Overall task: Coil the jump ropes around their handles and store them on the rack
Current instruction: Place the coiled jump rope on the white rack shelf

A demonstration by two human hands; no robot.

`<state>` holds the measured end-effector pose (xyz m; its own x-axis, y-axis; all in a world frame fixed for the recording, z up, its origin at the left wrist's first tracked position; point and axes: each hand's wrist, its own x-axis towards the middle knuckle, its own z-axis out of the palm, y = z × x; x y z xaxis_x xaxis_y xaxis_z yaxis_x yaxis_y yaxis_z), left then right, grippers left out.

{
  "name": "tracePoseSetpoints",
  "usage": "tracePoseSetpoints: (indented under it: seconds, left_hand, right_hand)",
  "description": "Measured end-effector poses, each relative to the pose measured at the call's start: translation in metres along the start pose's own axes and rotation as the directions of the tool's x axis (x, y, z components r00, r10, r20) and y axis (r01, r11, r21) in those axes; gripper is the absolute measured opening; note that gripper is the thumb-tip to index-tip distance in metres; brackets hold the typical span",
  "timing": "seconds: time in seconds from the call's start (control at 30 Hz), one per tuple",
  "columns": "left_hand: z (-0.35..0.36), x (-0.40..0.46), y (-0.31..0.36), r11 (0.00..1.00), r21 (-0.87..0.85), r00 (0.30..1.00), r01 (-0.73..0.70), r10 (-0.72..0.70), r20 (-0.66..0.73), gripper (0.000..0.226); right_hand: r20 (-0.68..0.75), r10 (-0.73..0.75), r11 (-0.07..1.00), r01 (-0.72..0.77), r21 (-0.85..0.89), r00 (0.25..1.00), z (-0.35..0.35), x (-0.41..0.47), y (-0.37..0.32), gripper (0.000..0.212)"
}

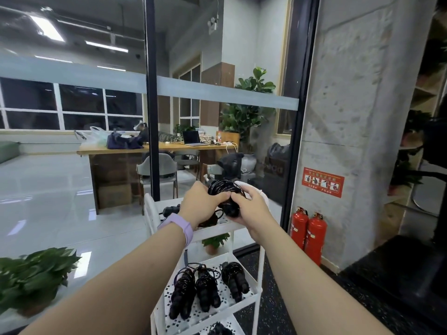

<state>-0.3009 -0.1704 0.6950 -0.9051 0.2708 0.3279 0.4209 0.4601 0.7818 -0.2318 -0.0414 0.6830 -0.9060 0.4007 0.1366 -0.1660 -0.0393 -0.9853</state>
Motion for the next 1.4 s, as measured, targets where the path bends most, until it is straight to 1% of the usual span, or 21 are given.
tracePoseSetpoints:
  seconds: [0.07, 0.1, 0.2, 0.27, 0.37, 0.47, 0.57, 0.63, 0.7, 0.83, 0.9, 0.97, 1.03, 1.13, 1.2, 1.27, 1.3, 1.4]
  left_hand:
    - [0.005, 0.009, -0.005, 0.989, 0.140, 0.999, 0.041, -0.037, -0.034, 0.061]
    - [0.007, 0.013, -0.007, 0.975, 0.215, 0.997, 0.052, -0.039, -0.063, 0.062]
    - [0.009, 0.022, -0.008, 0.909, 0.415, 0.996, 0.031, 0.007, -0.091, 0.061]
    - [0.011, 0.024, -0.011, 0.863, 0.505, 0.996, -0.004, 0.051, -0.078, 0.059]
    - [0.017, 0.021, -0.014, 0.782, 0.622, 0.994, -0.033, 0.090, -0.059, 0.061]
    - [0.024, 0.015, -0.014, 0.705, 0.708, 0.992, -0.042, 0.115, -0.056, 0.067]
    - [0.028, 0.012, -0.009, 0.668, 0.743, 0.990, -0.040, 0.124, -0.059, 0.067]
    - [0.028, 0.009, -0.005, 0.651, 0.758, 0.988, -0.033, 0.133, -0.072, 0.067]
    - [0.029, 0.004, -0.003, 0.656, 0.755, 0.987, -0.023, 0.135, -0.087, 0.069]
    - [0.030, -0.007, 0.001, 0.714, 0.700, 0.984, 0.007, 0.119, -0.132, 0.073]
    - [0.030, -0.012, 0.003, 0.724, 0.689, 0.986, 0.031, 0.090, -0.139, 0.079]
    - [0.031, -0.018, 0.004, 0.714, 0.698, 0.989, 0.045, 0.066, -0.131, 0.084]
    - [0.032, -0.024, 0.004, 0.710, 0.703, 0.990, 0.048, 0.061, -0.129, 0.089]
    - [0.033, -0.036, 0.007, 0.691, 0.722, 0.982, 0.048, 0.099, -0.160, 0.096]
    - [0.032, -0.044, 0.012, 0.671, 0.741, 0.975, 0.041, 0.136, -0.177, 0.097]
    - [0.034, -0.054, 0.022, 0.677, 0.736, 0.962, 0.014, 0.193, -0.196, 0.089]
    - [0.038, -0.059, 0.029, 0.687, 0.727, 0.950, -0.022, 0.242, -0.199, 0.081]
    - [0.061, -0.082, 0.057, 0.742, 0.636, 0.889, -0.211, 0.416, -0.190, 0.048]
  right_hand:
    - [0.018, -0.045, 0.996, 0.046, -0.078, 0.999, -0.001, 0.010, 0.009, 0.043]
    - [0.036, -0.070, 0.989, 0.074, -0.129, 0.997, -0.001, 0.013, 0.012, 0.039]
    - [0.059, -0.130, 0.940, 0.142, -0.311, 0.990, -0.001, 0.023, 0.015, 0.020]
    - [0.080, -0.165, 0.876, 0.184, -0.447, 0.983, -0.002, 0.029, 0.017, 0.014]
    - [0.113, -0.196, 0.737, 0.222, -0.638, 0.974, -0.007, 0.033, 0.022, 0.028]
    - [0.112, -0.201, 0.660, 0.218, -0.718, 0.973, -0.013, 0.035, 0.027, 0.032]
    - [0.118, -0.209, 0.584, 0.221, -0.781, 0.971, -0.019, 0.037, 0.031, 0.034]
    - [0.116, -0.214, 0.574, 0.221, -0.788, 0.970, -0.023, 0.035, 0.034, 0.038]
    - [0.110, -0.229, 0.594, 0.229, -0.771, 0.967, -0.028, 0.033, 0.036, 0.039]
    - [0.087, -0.248, 0.664, 0.235, -0.710, 0.965, -0.039, 0.022, 0.032, 0.039]
    - [0.109, -0.248, 0.668, 0.251, -0.701, 0.963, -0.044, 0.014, 0.029, 0.040]
    - [0.130, -0.235, 0.651, 0.255, -0.715, 0.963, -0.048, 0.005, 0.027, 0.044]
    - [0.136, -0.224, 0.668, 0.254, -0.699, 0.965, -0.052, -0.006, 0.025, 0.047]
    - [0.126, -0.211, 0.719, 0.242, -0.651, 0.969, -0.063, -0.019, 0.024, 0.046]
    - [0.114, -0.183, 0.723, 0.212, -0.658, 0.977, -0.072, -0.027, 0.022, 0.048]
    - [0.104, -0.172, 0.711, 0.196, -0.675, 0.980, -0.084, -0.037, 0.018, 0.047]
    - [0.102, -0.174, 0.699, 0.196, -0.688, 0.979, -0.090, -0.045, 0.016, 0.046]
    - [0.099, -0.180, 0.660, 0.194, -0.725, 0.979, -0.119, -0.075, 0.014, 0.044]
